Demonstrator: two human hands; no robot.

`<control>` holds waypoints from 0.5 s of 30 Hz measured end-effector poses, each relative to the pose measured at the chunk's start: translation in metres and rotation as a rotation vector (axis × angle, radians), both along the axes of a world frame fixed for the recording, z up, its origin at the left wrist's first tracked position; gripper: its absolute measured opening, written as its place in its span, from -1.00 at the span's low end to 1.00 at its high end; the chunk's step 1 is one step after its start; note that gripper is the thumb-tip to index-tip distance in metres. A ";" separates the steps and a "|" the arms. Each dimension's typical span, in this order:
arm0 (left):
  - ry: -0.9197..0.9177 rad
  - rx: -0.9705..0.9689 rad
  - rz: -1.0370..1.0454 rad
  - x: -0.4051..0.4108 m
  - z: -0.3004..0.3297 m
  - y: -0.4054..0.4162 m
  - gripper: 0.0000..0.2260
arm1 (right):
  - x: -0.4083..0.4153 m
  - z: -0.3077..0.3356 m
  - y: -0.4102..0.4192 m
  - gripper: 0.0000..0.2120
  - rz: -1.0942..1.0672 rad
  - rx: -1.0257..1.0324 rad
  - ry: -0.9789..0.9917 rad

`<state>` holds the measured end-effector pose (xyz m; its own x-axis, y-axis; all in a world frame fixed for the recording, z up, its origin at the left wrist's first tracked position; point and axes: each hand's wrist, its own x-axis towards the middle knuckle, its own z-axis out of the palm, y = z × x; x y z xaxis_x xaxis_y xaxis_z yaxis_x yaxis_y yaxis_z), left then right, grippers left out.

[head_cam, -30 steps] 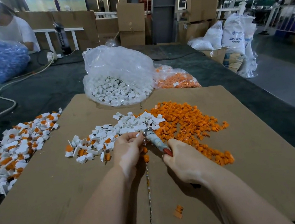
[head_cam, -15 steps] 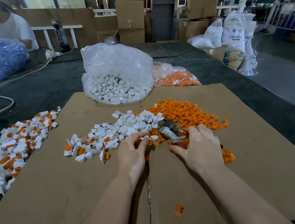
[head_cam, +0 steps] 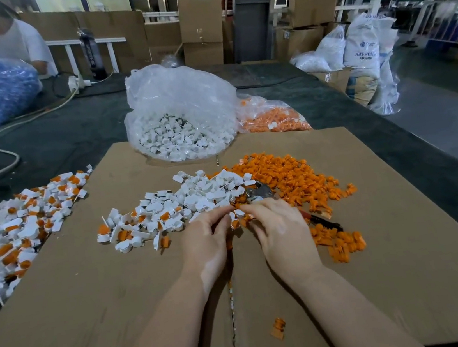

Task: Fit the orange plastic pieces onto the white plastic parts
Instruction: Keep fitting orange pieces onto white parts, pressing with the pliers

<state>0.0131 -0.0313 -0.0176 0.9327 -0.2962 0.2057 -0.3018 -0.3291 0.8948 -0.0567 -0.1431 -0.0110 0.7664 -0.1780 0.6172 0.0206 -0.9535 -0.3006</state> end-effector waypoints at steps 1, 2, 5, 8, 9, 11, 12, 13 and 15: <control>-0.007 0.010 -0.015 0.000 0.000 0.000 -0.80 | 0.001 -0.001 0.002 -0.79 0.044 0.017 0.004; -0.009 0.022 -0.028 0.000 0.001 0.001 -0.80 | 0.001 -0.002 0.003 -0.82 0.070 0.024 0.013; 0.020 0.032 -0.053 0.000 0.000 0.002 -0.79 | 0.002 -0.004 0.003 -0.92 0.071 0.058 0.021; 0.073 0.010 -0.077 -0.002 0.001 0.003 -0.75 | 0.001 -0.005 0.003 -0.98 0.044 0.085 0.027; 0.083 0.009 -0.095 -0.004 0.001 0.004 -0.72 | 0.001 -0.005 0.003 -0.98 0.036 0.094 0.026; 0.089 0.007 -0.126 -0.006 0.003 0.004 -0.70 | 0.001 -0.005 0.004 -0.97 0.029 0.105 0.022; 0.090 -0.005 -0.133 -0.007 0.003 0.004 -0.71 | 0.001 -0.005 0.004 -0.98 0.032 0.110 0.019; 0.089 -0.022 -0.138 -0.007 0.004 0.003 -0.73 | 0.001 -0.005 0.004 -0.99 0.037 0.113 0.018; 0.074 -0.040 -0.144 -0.008 0.005 0.003 -0.75 | 0.001 -0.005 0.004 -0.98 0.047 0.103 0.022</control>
